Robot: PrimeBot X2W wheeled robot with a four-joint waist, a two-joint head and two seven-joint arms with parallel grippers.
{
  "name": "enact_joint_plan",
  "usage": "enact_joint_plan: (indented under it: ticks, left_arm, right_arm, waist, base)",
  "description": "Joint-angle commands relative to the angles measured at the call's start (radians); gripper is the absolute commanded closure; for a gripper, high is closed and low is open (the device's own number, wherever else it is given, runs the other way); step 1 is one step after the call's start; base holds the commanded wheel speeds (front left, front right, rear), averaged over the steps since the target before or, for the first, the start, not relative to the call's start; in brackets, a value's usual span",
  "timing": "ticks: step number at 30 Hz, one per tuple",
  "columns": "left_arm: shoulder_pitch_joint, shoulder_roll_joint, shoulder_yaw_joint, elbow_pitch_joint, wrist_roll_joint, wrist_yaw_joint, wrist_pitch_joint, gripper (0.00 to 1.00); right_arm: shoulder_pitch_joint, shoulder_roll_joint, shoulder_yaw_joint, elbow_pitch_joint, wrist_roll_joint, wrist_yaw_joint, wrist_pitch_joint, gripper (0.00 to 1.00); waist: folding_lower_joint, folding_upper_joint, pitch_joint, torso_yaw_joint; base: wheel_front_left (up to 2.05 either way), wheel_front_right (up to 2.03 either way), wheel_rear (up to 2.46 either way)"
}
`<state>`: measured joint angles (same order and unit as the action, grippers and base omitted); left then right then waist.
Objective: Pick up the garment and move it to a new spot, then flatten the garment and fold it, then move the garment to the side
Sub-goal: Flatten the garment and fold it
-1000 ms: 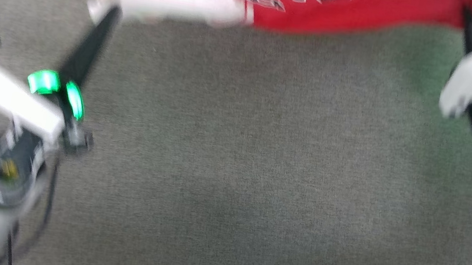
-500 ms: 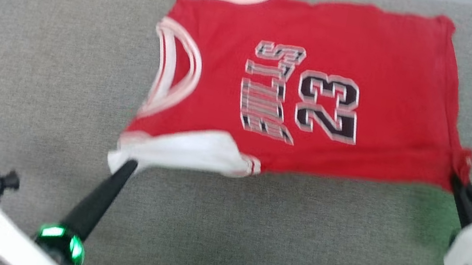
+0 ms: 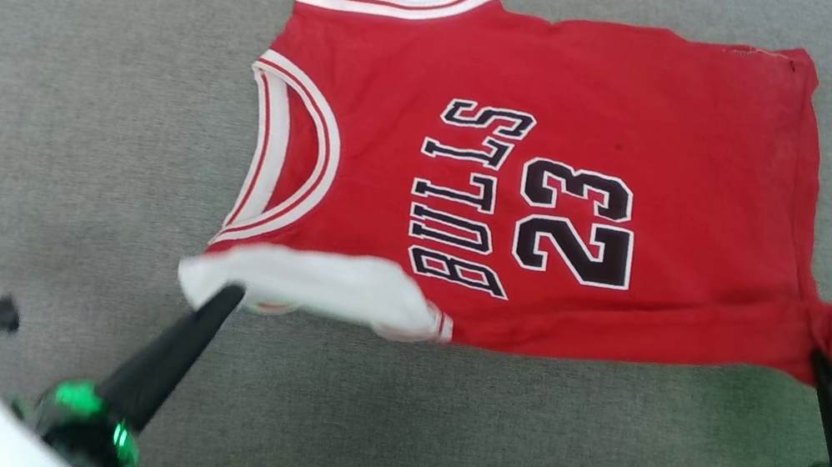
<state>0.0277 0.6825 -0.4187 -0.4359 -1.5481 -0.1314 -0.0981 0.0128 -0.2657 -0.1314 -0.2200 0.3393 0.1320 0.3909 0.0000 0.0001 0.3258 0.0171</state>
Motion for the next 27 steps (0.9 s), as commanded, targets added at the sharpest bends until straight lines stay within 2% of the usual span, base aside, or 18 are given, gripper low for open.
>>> enact_joint_plan:
  ticks: [1,5,6,16,21,27]
  left_arm:
    - [-0.055,-0.014,-0.003,0.016,-0.004,0.002,0.017,1.00]
    - [-0.174,-0.044,0.003,0.070,-0.036,0.002,0.052,1.00]
    - [-0.214,-0.036,0.003,0.098,-0.022,0.002,0.070,1.00]
    - [-0.557,-0.108,-0.002,0.395,-0.043,0.001,0.210,1.00]
    - [-0.638,-0.129,0.000,0.548,-0.026,0.001,0.233,1.00]
    - [-0.678,-0.144,-0.026,0.662,0.001,0.001,0.235,1.00]
  right_arm:
    - [-0.034,0.008,-0.001,0.000,-0.003,-0.003,0.001,1.00]
    - [-0.080,0.020,0.005,0.023,-0.015,-0.003,0.002,1.00]
    - [-0.098,0.026,0.011,0.032,-0.019,-0.003,-0.002,1.00]
    - [-0.261,0.053,0.043,0.156,-0.046,-0.002,-0.049,1.00]
    - [-0.311,0.064,0.051,0.221,-0.053,-0.002,-0.079,1.00]
    - [-0.340,0.077,0.060,0.282,-0.063,-0.002,-0.115,1.00]
  waist:
    - [0.0000,-0.0001,0.009,-0.008]
    - [0.0000,-0.0001,0.029,-0.015]
    - [0.0000,-0.0001,0.038,-0.019]
    - [0.0000,-0.0001,0.114,-0.053]
    - [0.0000,-0.0001,0.139,-0.067]
    - [0.0000,-0.0001,0.156,-0.078]
  base:
    - [0.00,0.00,0.00]
    - [0.00,0.00,0.00]
    - [0.00,0.00,0.00]
    - [0.00,0.00,0.00]
    - [0.00,0.00,0.00]
    - [0.00,0.00,0.00]
